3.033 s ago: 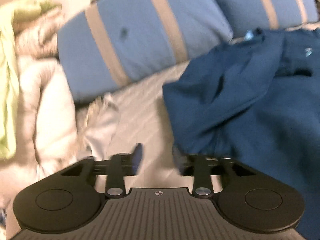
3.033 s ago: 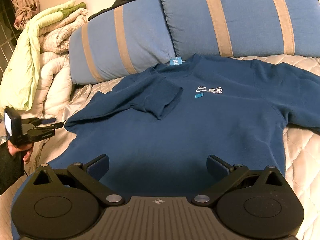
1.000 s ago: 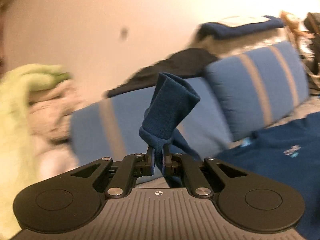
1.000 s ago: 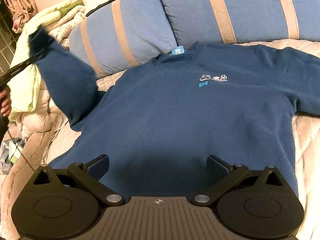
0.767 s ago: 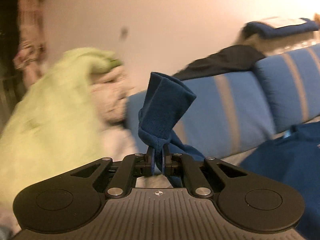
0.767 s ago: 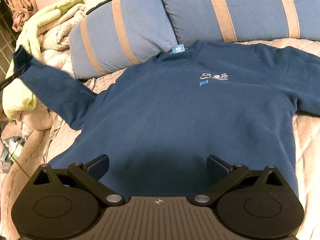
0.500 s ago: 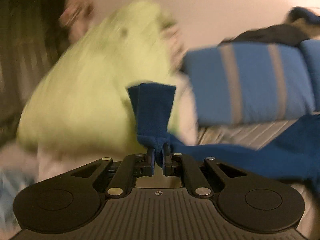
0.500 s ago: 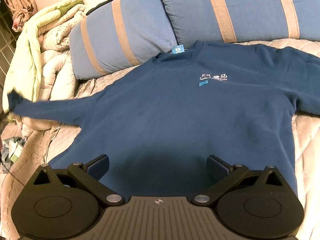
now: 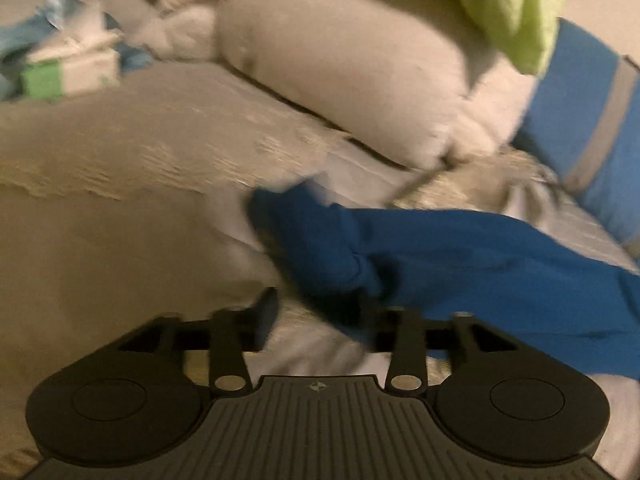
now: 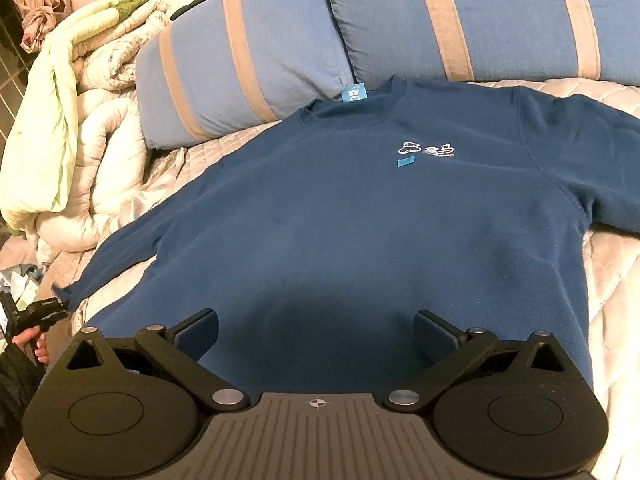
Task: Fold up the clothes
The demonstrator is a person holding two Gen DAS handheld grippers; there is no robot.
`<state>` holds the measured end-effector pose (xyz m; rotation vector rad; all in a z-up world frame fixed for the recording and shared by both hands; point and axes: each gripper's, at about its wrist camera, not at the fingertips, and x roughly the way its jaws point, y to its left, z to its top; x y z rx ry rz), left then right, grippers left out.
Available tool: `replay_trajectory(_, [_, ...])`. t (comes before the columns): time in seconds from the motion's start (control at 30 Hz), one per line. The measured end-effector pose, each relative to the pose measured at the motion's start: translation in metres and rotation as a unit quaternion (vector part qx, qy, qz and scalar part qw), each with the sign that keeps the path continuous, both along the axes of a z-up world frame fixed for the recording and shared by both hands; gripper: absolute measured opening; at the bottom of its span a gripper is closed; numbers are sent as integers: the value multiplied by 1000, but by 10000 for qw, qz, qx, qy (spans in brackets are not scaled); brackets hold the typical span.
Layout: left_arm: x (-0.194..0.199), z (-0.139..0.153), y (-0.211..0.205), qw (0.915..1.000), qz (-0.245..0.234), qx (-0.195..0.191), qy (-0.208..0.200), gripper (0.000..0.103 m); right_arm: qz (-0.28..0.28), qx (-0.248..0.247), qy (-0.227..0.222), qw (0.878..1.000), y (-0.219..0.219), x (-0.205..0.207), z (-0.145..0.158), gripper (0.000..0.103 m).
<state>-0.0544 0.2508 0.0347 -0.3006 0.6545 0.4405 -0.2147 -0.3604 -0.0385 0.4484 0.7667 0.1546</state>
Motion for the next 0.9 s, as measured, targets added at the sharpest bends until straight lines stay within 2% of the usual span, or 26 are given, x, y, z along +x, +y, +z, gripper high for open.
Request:
replay_trajectory(0.07, [-6,7,3,9998,159,74,44,56,-36,24,-10,10000,0,0,0,103])
replay_trajectory(0.23, [-28,32,-6,9999,-80,53,-97,58,-106,-18,-64,9999,-1,-3,1,103])
replay_trajectory(0.33, [-35,43,-26,9978,-598,-77,-265,60,-126,-104,-97,9998,0,-4,2,103])
replay_trajectory(0.43, [-46,55,-52,9905,-1276,-242,-455,64,-132,-193,-161,9996,1,-5,5,103])
replay_trajectory(0.5, [-54,60,-72,9813,-1799,-436,-530,64,-148,-287,-377,9988,1,-12,11,103])
replay_trajectory(0.57, [-61,62,-91,9679,-2364,-664,-526,64,-104,-447,-644,9969,2,-22,20,103])
replay_trajectory(0.77, [-88,55,-137,9138,-3832,-1315,-290,64,-308,-786,-1074,9906,-25,-68,50,103])
replay_trajectory(0.8, [-91,52,-140,9077,-3944,-1412,-250,64,-372,-843,-1079,9899,-33,-76,53,103])
replay_trajectory(0.9, [-98,45,-144,8970,-4090,-1671,-164,63,-558,-1046,-1035,9875,-57,-104,58,103])
